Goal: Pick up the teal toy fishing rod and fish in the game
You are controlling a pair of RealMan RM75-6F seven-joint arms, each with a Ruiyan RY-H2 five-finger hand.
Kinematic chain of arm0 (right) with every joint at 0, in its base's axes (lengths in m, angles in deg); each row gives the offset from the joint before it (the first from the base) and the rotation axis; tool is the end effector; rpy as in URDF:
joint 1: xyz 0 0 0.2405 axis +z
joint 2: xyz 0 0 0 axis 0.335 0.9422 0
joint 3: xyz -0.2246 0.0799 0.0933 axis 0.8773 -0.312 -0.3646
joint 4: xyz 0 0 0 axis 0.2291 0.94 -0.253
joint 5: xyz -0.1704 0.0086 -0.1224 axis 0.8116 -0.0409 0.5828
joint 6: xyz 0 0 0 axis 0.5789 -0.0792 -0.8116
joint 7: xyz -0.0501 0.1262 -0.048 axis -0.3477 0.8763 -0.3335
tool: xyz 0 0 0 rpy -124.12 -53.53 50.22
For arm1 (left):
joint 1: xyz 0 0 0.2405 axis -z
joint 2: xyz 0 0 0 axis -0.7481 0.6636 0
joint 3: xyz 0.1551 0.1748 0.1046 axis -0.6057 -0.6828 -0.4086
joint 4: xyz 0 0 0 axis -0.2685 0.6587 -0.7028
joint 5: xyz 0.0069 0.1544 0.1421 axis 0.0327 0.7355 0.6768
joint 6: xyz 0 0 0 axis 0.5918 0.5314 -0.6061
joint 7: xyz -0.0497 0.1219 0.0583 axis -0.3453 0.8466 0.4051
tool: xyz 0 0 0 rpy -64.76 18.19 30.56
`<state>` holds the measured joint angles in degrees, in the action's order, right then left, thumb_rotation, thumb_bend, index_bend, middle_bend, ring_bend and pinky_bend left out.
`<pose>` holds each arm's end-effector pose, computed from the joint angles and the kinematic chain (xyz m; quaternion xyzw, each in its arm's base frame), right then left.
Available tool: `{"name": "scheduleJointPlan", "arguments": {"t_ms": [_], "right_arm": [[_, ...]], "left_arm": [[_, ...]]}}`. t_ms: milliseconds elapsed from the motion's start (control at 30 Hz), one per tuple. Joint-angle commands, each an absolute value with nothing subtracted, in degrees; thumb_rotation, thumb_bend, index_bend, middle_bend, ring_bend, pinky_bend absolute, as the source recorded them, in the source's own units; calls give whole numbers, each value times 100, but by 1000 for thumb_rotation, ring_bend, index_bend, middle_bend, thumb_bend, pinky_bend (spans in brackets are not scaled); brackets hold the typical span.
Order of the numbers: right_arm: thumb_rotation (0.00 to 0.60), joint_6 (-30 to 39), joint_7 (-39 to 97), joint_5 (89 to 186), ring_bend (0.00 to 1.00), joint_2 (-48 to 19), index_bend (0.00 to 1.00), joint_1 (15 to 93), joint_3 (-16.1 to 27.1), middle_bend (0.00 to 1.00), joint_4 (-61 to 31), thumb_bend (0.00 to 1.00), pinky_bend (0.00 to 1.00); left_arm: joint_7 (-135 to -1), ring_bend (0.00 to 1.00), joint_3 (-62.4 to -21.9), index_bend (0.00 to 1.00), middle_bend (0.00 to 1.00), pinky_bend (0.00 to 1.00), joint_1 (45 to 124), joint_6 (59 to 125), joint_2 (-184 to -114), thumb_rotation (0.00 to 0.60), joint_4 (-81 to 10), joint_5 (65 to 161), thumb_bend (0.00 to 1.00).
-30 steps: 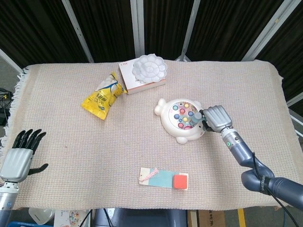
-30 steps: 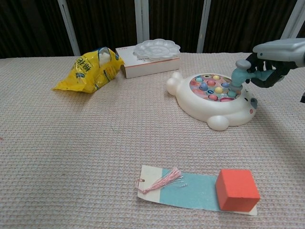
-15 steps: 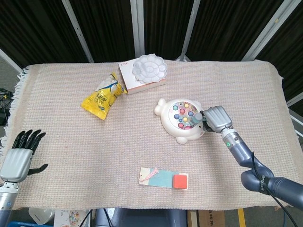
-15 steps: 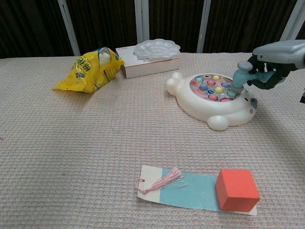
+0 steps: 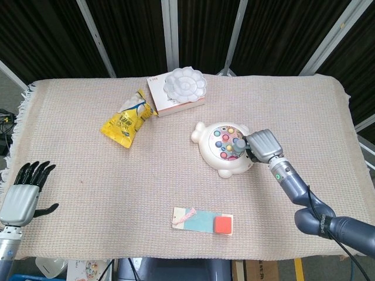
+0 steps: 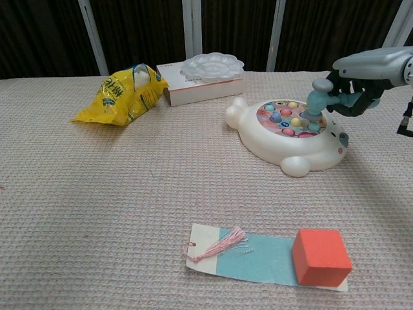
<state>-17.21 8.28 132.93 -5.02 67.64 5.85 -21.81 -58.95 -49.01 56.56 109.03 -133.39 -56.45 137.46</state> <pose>-0.1830 -0.4029 0.0657 0.7734 -0.3323 0.2655 0.4701 -0.2971 0.1912 0.1262 -0.6414 -0.3696 -0.3523 0.5727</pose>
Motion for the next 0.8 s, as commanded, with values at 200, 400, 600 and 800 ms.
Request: {"name": "scheduleJointPlan", "arguments": {"t_ms": [200, 400, 600, 800], "right_arm": [[600, -1906, 453, 12773, 619, -650, 913, 7082, 577, 764, -2064, 805, 501], [600, -1981, 306, 12524, 620, -755, 915, 7228, 643, 765, -1924, 806, 501], [600, -2035, 155, 12343, 624, -879, 918, 7330, 774, 767, -1779, 806, 501], [600, -1912, 90, 12249, 624, -848, 918, 7360, 815, 767, -1860, 807, 501]], "left_arm": [[-5931, 0, -4904, 117, 67, 0, 5675, 10824, -13371, 600, -5586, 13681, 85], [-5919, 0, -4901, 117, 67, 0, 5693, 10781, -13384, 600, -5570, 13648, 86], [-5905, 0, -4902, 117, 67, 0, 5705, 10747, -13400, 600, -5563, 13621, 85], [-5937, 0, -4902, 116, 66, 0, 5691, 10775, -13402, 600, -5541, 13617, 85]]}}
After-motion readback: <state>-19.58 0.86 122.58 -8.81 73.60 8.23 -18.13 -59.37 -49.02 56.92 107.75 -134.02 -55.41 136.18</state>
